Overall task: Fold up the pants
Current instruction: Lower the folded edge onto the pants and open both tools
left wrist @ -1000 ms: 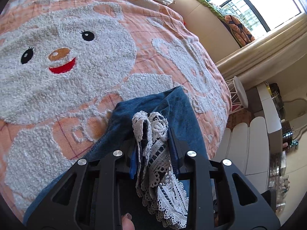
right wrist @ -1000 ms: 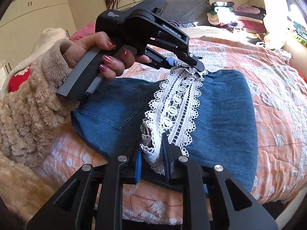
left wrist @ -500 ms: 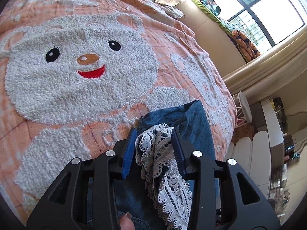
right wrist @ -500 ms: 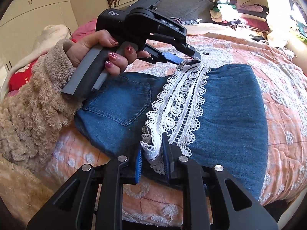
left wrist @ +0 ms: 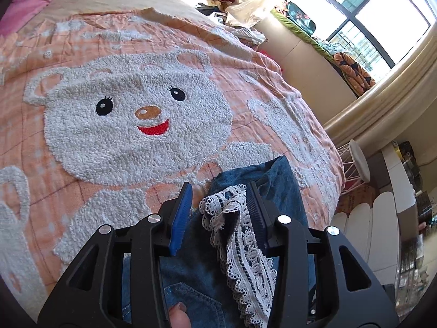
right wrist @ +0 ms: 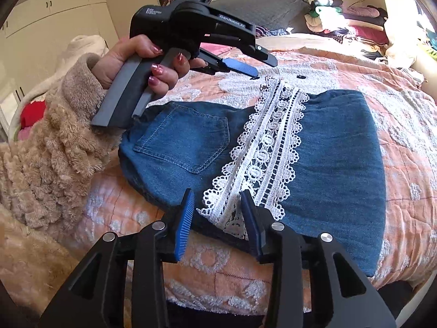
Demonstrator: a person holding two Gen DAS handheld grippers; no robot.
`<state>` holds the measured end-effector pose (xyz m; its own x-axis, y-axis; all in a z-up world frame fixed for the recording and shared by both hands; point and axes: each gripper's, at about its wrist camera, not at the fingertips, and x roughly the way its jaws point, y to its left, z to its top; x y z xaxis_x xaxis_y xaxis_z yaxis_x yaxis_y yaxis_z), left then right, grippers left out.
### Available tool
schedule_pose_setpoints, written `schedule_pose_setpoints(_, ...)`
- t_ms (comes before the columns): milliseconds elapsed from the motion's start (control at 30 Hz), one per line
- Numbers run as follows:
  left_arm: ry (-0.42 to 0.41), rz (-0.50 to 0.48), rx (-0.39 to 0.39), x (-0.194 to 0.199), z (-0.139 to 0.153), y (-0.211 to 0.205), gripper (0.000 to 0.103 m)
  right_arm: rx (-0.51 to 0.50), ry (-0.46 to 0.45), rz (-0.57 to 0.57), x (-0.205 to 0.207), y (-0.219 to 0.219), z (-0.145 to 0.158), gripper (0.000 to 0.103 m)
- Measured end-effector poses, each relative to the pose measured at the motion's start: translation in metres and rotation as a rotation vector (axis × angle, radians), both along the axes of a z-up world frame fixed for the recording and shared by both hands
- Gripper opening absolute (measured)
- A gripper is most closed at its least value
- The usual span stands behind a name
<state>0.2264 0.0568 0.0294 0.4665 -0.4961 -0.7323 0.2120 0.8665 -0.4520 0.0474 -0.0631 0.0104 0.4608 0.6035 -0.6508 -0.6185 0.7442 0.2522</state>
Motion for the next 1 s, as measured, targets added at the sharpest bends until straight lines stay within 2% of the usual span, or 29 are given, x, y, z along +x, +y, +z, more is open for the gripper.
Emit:
schedule_pose_setpoints(100, -0.027, -0.012, 0.026, -0.007, 0.006, -0.007, 0.036, 0.035, -0.013, -0.036, 0.000, -0.016, 0.010, 0.042)
schedule_pose_setpoints(200, -0.052, -0.035, 0.040, -0.017, 0.010, -0.017, 0.038, 0.053, -0.029, -0.094, 0.001, -0.033, 0.018, 0.043)
schedule_pose_setpoints(333, -0.094, -0.092, 0.069, -0.031, 0.015, -0.040, 0.043, -0.036, -0.075, -0.214, 0.009, -0.053, 0.020, 0.050)
schedule_pose_setpoints(400, -0.120, -0.121, 0.114, -0.037, 0.015, -0.056, 0.044, -0.070, -0.074, -0.254, 0.015, -0.061, 0.015, 0.050)
schedule_pose_setpoints(600, -0.168, -0.171, 0.273, -0.044, -0.008, -0.092, 0.045, -0.068, -0.030, -0.279, 0.026, -0.071, -0.003, 0.051)
schedule_pose_setpoints(667, -0.151, -0.162, 0.317, -0.040, -0.020, -0.095, 0.046, -0.080, -0.013, -0.283, 0.028, -0.072, -0.009, 0.051)
schedule_pose_setpoints(767, -0.109, -0.136, 0.318, -0.033, -0.035, -0.088, 0.046, -0.119, 0.014, -0.304, 0.031, -0.073, -0.020, 0.052)
schedule_pose_setpoints(1000, -0.067, -0.095, 0.234, -0.031, -0.043, -0.075, 0.045, -0.120, 0.048, -0.315, 0.038, -0.076, -0.032, 0.052)
